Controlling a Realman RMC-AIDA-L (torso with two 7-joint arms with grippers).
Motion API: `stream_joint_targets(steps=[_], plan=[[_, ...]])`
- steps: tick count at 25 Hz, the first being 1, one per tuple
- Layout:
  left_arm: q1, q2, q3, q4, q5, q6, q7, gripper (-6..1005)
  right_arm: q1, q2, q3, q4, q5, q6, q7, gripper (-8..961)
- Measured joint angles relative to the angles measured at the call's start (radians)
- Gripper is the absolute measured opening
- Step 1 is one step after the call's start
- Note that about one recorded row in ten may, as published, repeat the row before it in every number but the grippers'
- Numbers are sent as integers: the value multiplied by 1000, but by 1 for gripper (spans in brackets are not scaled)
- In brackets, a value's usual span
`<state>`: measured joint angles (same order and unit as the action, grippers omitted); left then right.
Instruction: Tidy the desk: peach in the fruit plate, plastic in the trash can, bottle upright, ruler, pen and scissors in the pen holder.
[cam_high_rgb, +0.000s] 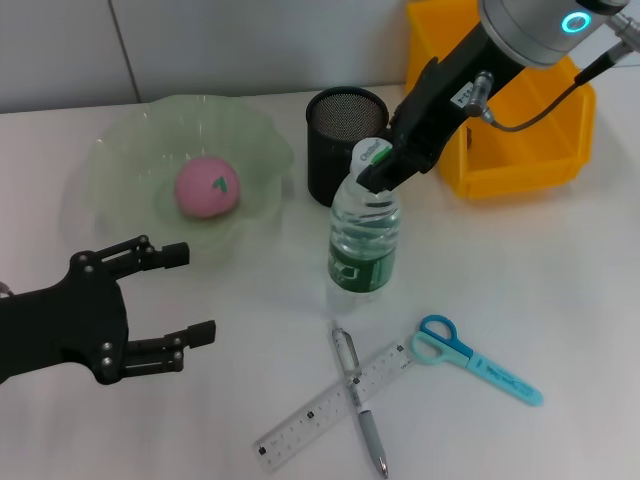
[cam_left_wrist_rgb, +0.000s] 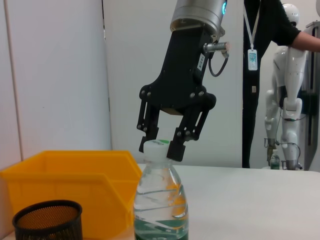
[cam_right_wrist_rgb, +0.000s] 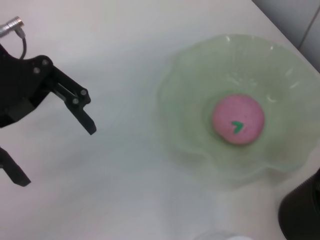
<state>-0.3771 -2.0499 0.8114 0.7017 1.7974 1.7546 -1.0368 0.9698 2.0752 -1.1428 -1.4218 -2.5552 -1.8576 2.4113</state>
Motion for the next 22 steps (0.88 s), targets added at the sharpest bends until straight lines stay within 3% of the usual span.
stream_joint_targets(steps=[9,22], plan=[[19,3,-5,1,-1,0,0,828,19,0,-6,11,55,5,-7,423],[37,-2,-27,-1,-1,-2,21,828,117,5,-64,165,94,67,-102,423]])
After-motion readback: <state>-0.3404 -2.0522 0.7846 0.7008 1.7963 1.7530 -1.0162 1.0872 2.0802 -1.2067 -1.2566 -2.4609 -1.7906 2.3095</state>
